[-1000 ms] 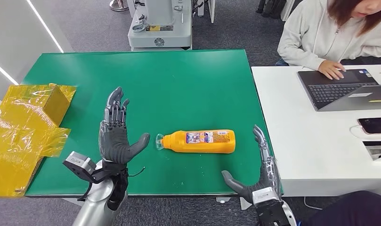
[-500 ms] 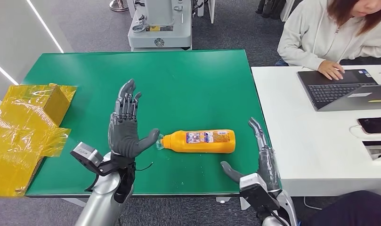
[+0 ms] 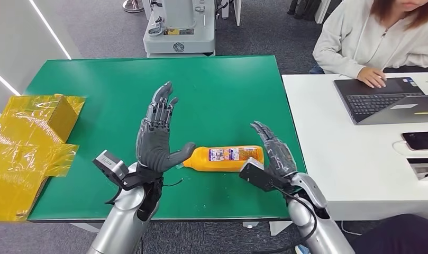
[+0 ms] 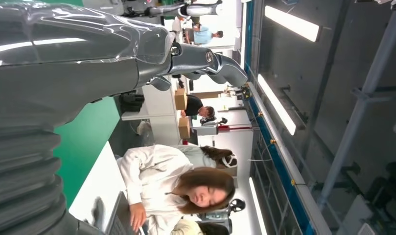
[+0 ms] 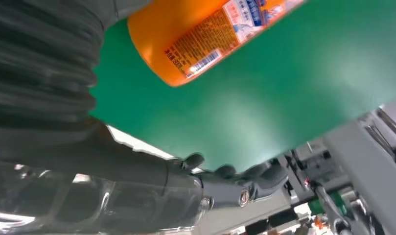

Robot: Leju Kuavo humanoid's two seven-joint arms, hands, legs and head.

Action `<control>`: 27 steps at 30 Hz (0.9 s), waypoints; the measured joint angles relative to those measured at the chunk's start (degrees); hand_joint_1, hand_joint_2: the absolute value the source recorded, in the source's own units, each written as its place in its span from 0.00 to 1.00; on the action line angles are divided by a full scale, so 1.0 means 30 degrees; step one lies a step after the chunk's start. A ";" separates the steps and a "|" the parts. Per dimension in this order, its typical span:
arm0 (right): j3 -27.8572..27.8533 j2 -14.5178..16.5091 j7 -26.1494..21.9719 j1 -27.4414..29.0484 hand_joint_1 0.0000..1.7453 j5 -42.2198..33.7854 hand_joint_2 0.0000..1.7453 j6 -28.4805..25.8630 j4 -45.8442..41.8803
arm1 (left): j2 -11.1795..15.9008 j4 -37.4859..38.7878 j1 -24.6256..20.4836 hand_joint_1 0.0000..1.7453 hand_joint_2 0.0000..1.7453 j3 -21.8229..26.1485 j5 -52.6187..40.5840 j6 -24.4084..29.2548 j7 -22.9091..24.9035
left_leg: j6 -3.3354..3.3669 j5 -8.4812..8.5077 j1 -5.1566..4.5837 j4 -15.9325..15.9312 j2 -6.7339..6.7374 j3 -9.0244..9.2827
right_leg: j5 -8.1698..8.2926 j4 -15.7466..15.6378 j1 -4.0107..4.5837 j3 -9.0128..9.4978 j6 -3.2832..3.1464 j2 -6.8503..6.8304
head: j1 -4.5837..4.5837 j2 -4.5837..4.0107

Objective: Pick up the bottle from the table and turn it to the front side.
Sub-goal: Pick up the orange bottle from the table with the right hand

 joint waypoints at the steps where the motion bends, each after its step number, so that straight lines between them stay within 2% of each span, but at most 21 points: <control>1: 0.0372 -0.0153 0.0102 -0.0433 0.00 0.0140 1.00 0.0351 0.0606 | 0.0004 0.0024 -0.0007 0.00 1.00 -0.0036 0.0013 0.0004 0.0011 | 0.0000 0.0000 0.0000 0.0000 -0.0001 -0.0001 | 0.0000 0.0001 0.0000 -0.0001 0.0000 -0.0001 | -0.0002 0.0000; 5: 0.1941 -0.0719 0.0311 -0.1911 0.00 0.0489 1.00 0.1098 0.2783 | 0.0071 0.0140 -0.0001 0.00 1.00 -0.0076 -0.0120 0.0082 0.0020 | 0.0000 0.0000 0.0000 0.0000 -0.0009 -0.0007 | -0.0002 0.0000 0.0000 -0.0002 0.0002 -0.0011 | -0.0002 -0.0002; 13: 0.4461 -0.1127 0.0302 -0.3655 0.00 0.0724 1.00 0.1019 0.5453 | 0.0186 0.1260 -0.0738 0.00 1.00 -0.0147 -0.0980 0.1325 -0.0360 | 0.0000 0.0000 -0.0001 0.0001 -0.0010 -0.0005 | -0.0001 -0.0001 0.0000 -0.0003 0.0001 -0.0013 | 0.0000 0.0000; 18: 0.5511 -0.1428 0.0421 -0.3838 0.00 0.0938 1.00 0.0566 0.6081 | 0.0390 0.2288 -0.1085 0.00 1.00 -0.0545 -0.2227 0.1526 -0.0951 | 0.0000 0.0000 -0.0001 0.0007 -0.0011 -0.0002 | -0.0002 -0.0004 -0.0001 -0.0005 0.0002 -0.0013 | 0.0000 -0.0002; 25: 0.6157 -0.2806 0.1447 -0.2849 0.00 0.1180 1.00 0.0439 0.5101 | 0.0734 0.3313 -0.1533 0.00 1.00 -0.1011 -0.3271 0.0627 -0.1040 | 0.0006 -0.0006 -0.0003 0.0008 -0.0013 -0.0004 | -0.0004 -0.0015 -0.0003 0.0001 0.0005 -0.0015 | 0.0004 -0.0002; 26: 0.6184 -0.3012 0.1558 -0.2677 0.12 0.1225 1.00 0.0550 0.4936 | 0.0783 0.3457 -0.1619 0.00 1.00 -0.1011 -0.3315 0.0494 -0.1062 | 0.0007 -0.0006 -0.0003 0.0009 -0.0012 -0.0004 | -0.0003 -0.0015 -0.0003 0.0002 0.0005 -0.0014 | 0.0003 -0.0002; 27: 0.6208 -0.3201 0.1631 -0.2540 0.33 0.1254 1.00 0.0683 0.4801 | 0.0821 0.3599 -0.1701 0.00 1.00 -0.1011 -0.3353 0.0376 -0.1086 | 0.0008 -0.0007 -0.0004 0.0009 -0.0010 -0.0002 | -0.0002 -0.0015 -0.0004 0.0004 0.0005 -0.0012 | 0.0002 -0.0002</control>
